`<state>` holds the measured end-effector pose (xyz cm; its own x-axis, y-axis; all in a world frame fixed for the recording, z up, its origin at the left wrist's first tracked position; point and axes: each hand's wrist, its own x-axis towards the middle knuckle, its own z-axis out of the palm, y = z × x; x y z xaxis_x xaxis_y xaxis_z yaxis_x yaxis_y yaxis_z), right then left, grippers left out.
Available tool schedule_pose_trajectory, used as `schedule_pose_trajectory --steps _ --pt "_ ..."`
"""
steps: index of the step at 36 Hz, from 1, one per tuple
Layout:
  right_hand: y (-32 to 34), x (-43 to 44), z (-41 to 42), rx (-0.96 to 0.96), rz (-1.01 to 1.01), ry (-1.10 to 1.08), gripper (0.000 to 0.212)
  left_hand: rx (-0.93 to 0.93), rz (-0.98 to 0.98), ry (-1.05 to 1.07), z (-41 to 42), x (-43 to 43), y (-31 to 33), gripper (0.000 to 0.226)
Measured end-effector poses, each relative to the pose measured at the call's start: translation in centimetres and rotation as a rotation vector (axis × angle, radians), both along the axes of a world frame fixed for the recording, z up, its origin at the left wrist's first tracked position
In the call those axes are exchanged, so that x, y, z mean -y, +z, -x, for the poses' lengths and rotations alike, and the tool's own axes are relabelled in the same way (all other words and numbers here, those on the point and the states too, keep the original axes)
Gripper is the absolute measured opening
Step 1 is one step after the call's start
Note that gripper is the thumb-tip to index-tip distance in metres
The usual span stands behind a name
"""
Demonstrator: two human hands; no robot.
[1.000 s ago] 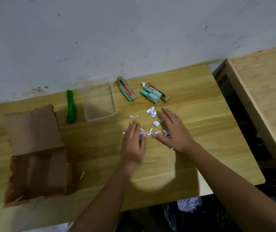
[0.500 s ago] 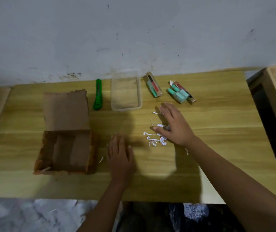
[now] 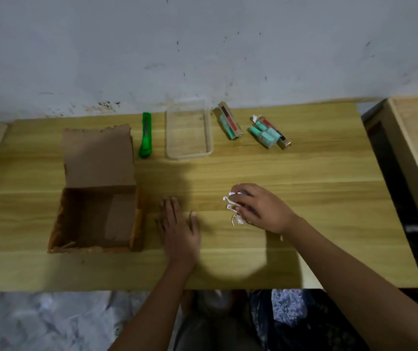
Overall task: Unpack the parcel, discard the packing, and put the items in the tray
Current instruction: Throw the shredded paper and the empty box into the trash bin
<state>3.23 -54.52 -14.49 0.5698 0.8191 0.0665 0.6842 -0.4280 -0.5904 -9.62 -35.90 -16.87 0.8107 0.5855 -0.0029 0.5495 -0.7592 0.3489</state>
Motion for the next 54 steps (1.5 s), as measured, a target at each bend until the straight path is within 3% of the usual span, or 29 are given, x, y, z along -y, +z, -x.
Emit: schedule_pose_trajectory --steps 4,9,18,25,29,32,37,43,47,54 --pt "0.7 2.4 1.0 0.027 -0.02 -0.153 0.037 0.026 0.032 -0.155 -1.1 1.6 -0.1 0.061" --pt "1.6 5.9 3.9 -0.023 -0.056 -0.411 0.068 0.073 0.168 -0.349 -2.7 4.8 0.5 0.061" --pt "0.0 8.3 7.7 -0.019 0.067 -0.554 0.102 0.118 0.424 -0.68 -3.7 6.9 2.1 0.053" --pt "-0.3 4.4 7.1 -0.024 0.159 -0.642 0.119 0.229 0.424 -0.604 -2.7 3.6 2.1 0.047" --pt "0.0 1.6 6.3 0.012 0.268 -0.61 0.123 0.122 0.152 -0.437 -1.9 0.5 0.5 0.051" --pt "-0.1 -0.4 5.5 0.048 0.318 -0.588 0.121 -0.032 0.018 -0.375 -1.3 -0.7 0.2 0.061" --pt "-0.7 -2.9 4.8 0.03 0.347 -0.587 0.104 -0.087 0.029 -0.333 -0.9 -1.2 0.2 0.064" --pt "-1.5 -3.5 5.8 0.245 0.17 -0.535 0.044 -0.027 0.026 -0.329 -0.7 -1.1 0.0 0.056" --pt "-1.6 -3.2 6.2 0.281 0.094 -0.489 0.018 -0.016 0.022 -0.333 -0.6 -1.1 0.0 0.054" --pt "-1.3 -1.0 8.3 0.279 0.087 -0.496 0.008 -0.065 0.022 -0.342 -0.7 -0.4 0.8 0.059"
